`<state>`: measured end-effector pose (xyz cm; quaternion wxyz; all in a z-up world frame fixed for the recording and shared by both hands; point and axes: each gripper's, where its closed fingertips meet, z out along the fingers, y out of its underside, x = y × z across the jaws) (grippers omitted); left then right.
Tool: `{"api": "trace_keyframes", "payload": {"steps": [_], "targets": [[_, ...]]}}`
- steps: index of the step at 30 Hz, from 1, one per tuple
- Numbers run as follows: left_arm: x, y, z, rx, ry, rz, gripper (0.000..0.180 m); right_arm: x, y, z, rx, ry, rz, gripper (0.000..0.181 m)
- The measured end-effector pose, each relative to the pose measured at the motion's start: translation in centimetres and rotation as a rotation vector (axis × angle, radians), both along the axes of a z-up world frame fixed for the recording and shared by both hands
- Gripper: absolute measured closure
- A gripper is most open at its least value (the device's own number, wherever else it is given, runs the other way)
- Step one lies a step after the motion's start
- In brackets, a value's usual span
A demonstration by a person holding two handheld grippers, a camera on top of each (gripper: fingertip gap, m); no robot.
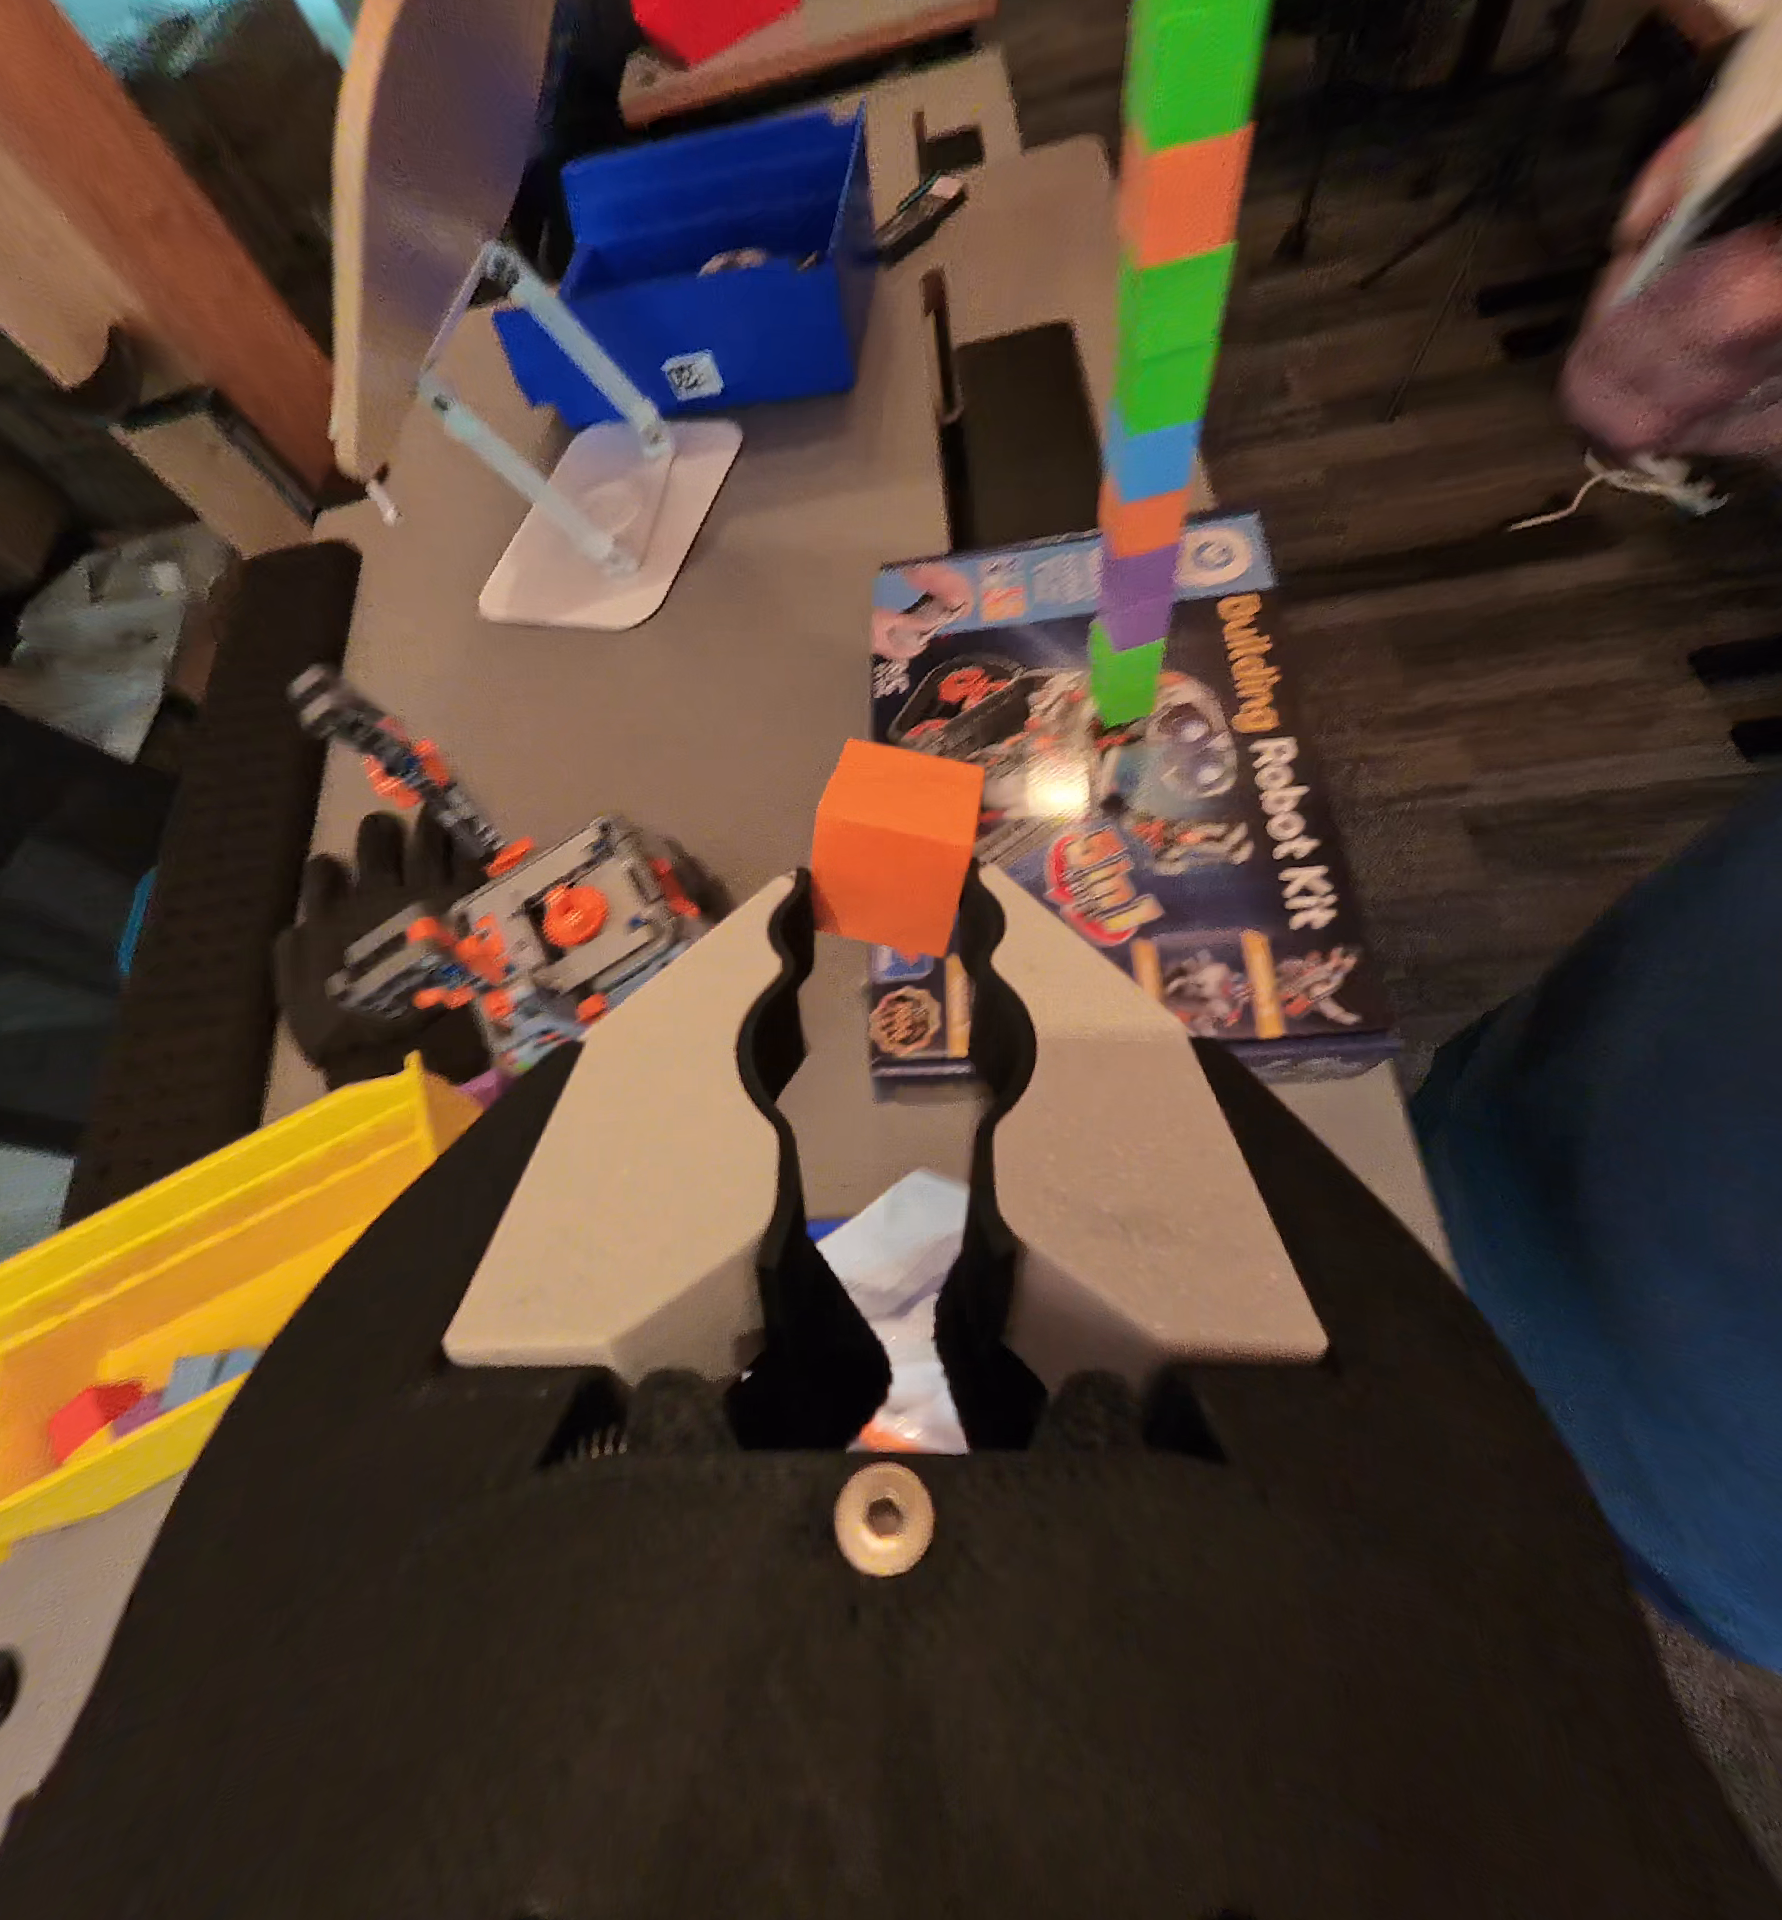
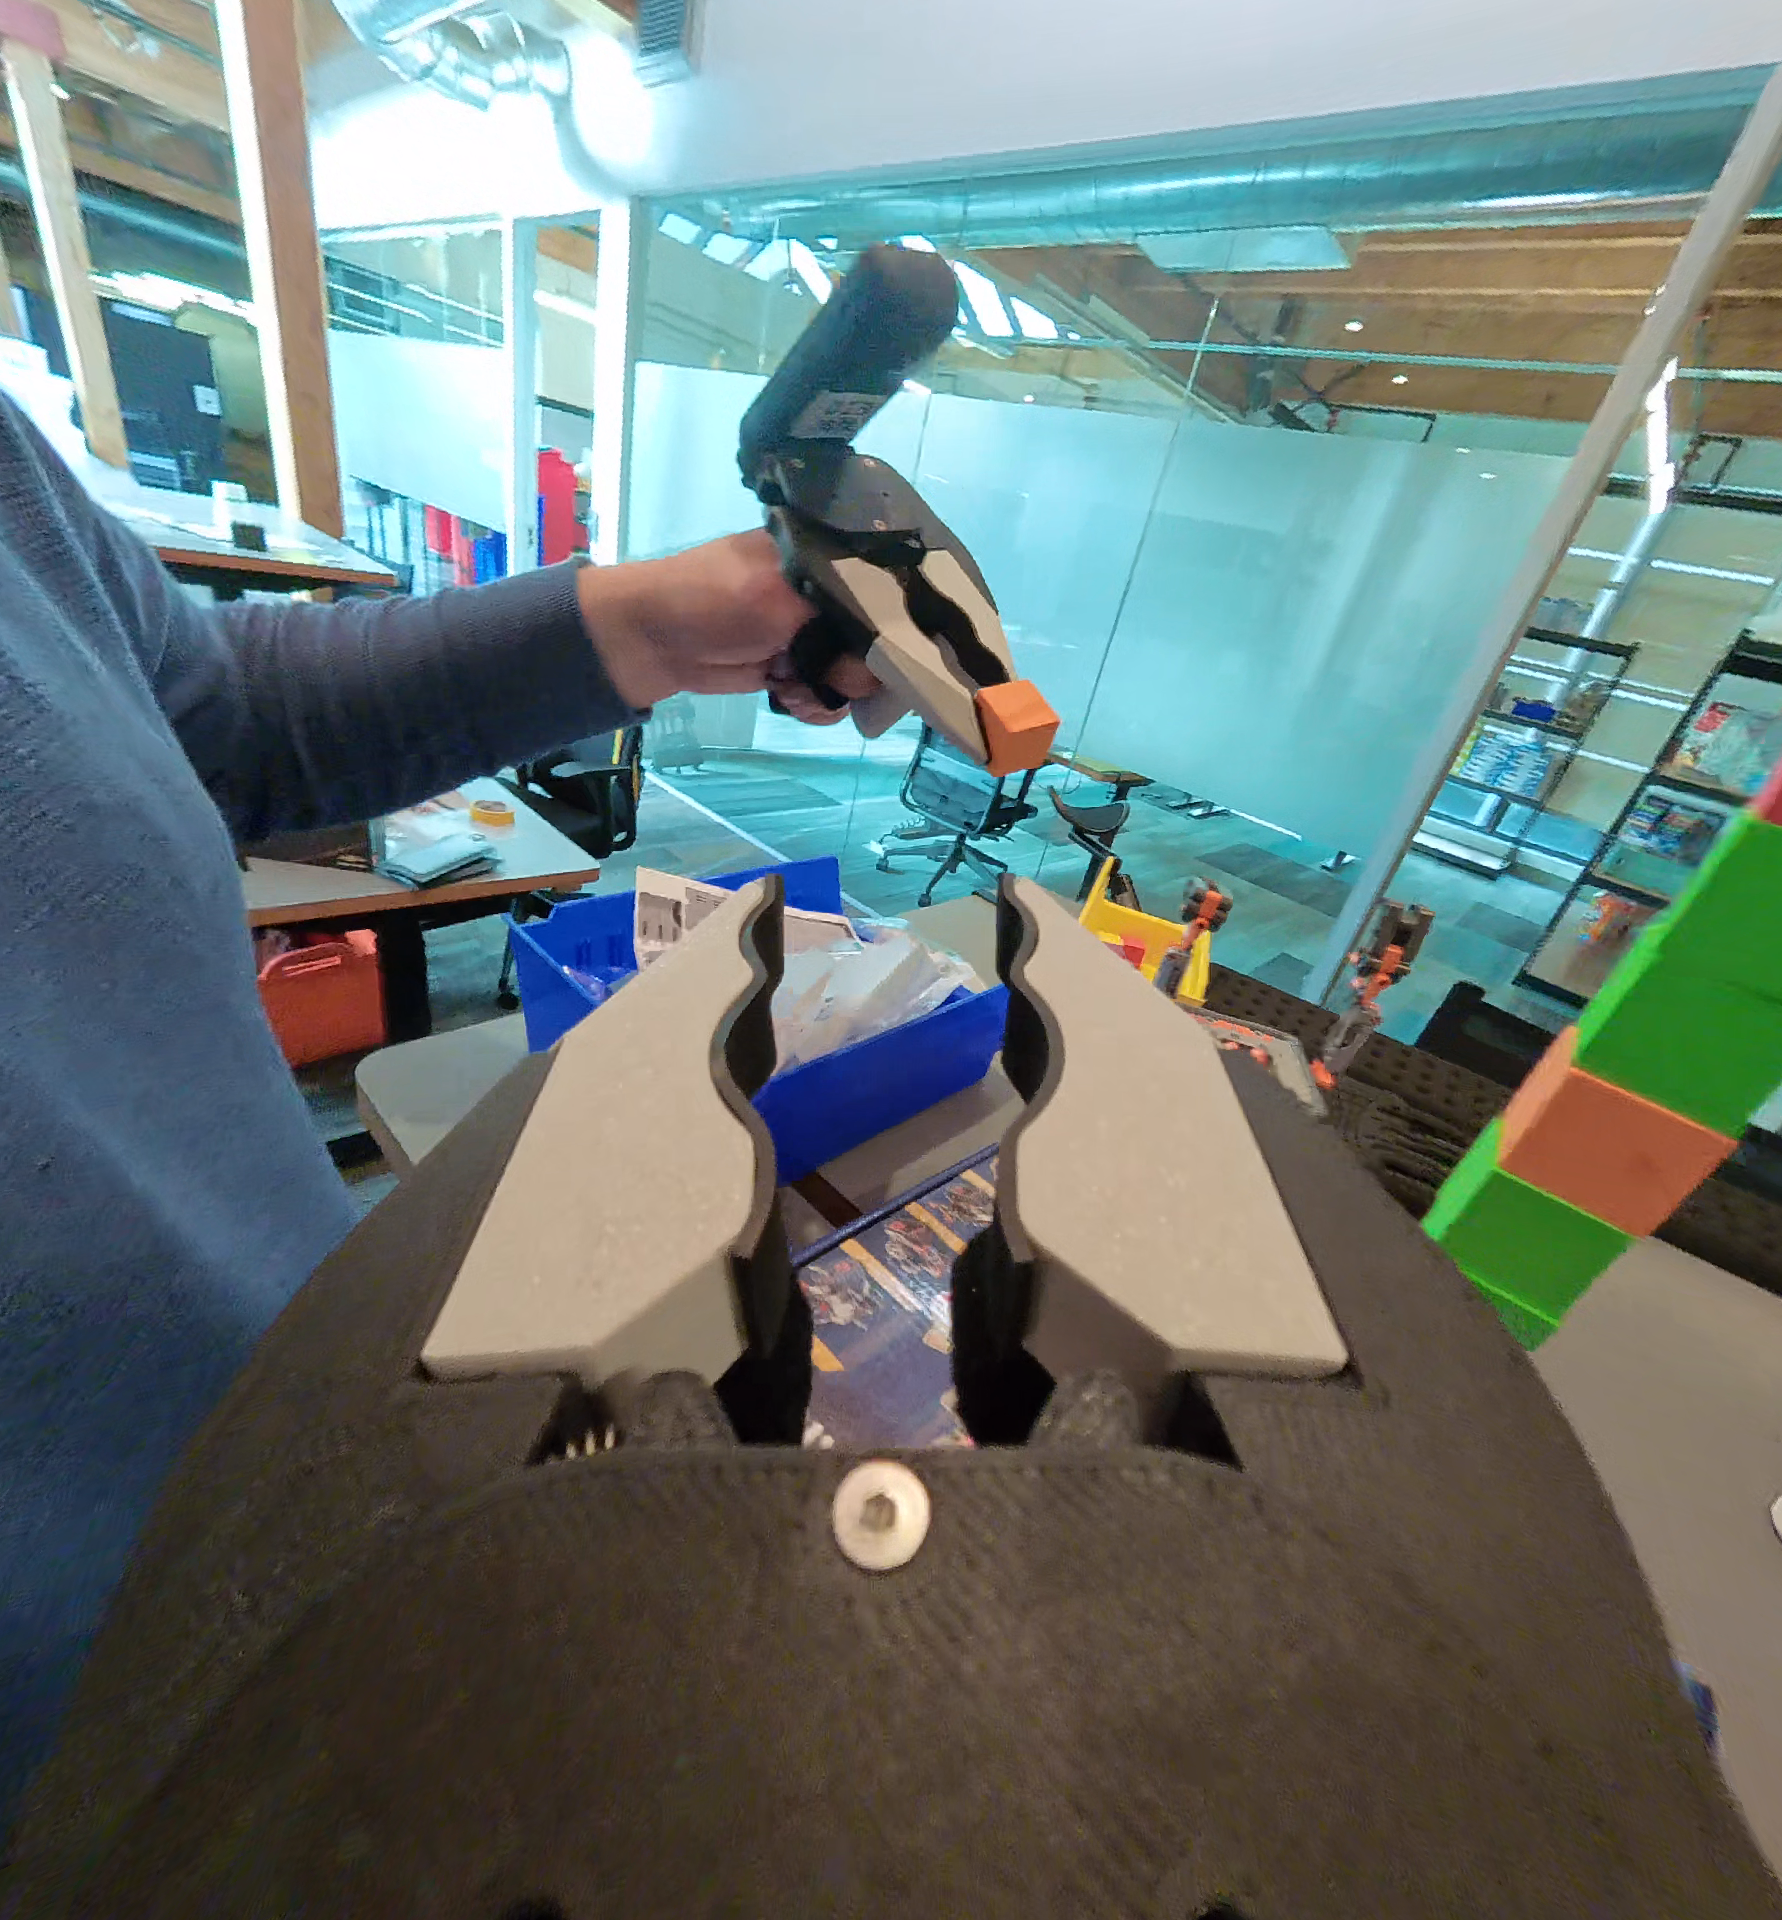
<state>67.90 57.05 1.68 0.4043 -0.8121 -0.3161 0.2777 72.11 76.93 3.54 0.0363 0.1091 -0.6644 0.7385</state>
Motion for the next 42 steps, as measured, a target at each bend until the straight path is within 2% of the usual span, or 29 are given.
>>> {"api": "trace_keyframes", "payload": {"steps": [7, 15, 22, 27, 34, 38, 42], "targets": [[3.6, 10.0, -1.4, 0.023, 0.079, -0.117, 0.154, 0.6, -2.5, -0.9, 0.022, -0.049, 0.01, 0.139], [5.1, 15.9, -2.6, 0.111, 0.055, -0.245, 0.154, 1.9, -2.8, -1.9, 0.043, -0.064, 0.124, 0.139], [5.7, 19.3, -3.4, 0.119, 0.038, -0.348, 0.154, 2.5, -1.8, -3.0, 0.07, -0.084, 0.184, 0.156], [5.5, 20.9, -3.3, 0.156, 0.047, -0.372, 0.154, 2.1, -0.2, -2.8, 0.049, -0.137, 0.221, 0.156], [4.8, 22.6, -3.7, 0.134, 0.078, -0.377, 0.155, 1.5, 1.5, -2.3, 0.005, -0.268, 0.312, 0.156], [4.3, 23.3, -3.3, 0.226, 0.067, -0.368, 0.155, 1.0, 2.0, -2.4, 0.006, -0.235, 0.273, 0.148], [4.0, 24.2, -3.4, 0.252, 0.072, -0.37, 0.155, 0.7, 2.3, -2.4, 0.01, -0.232, 0.27, 0.155]]}}
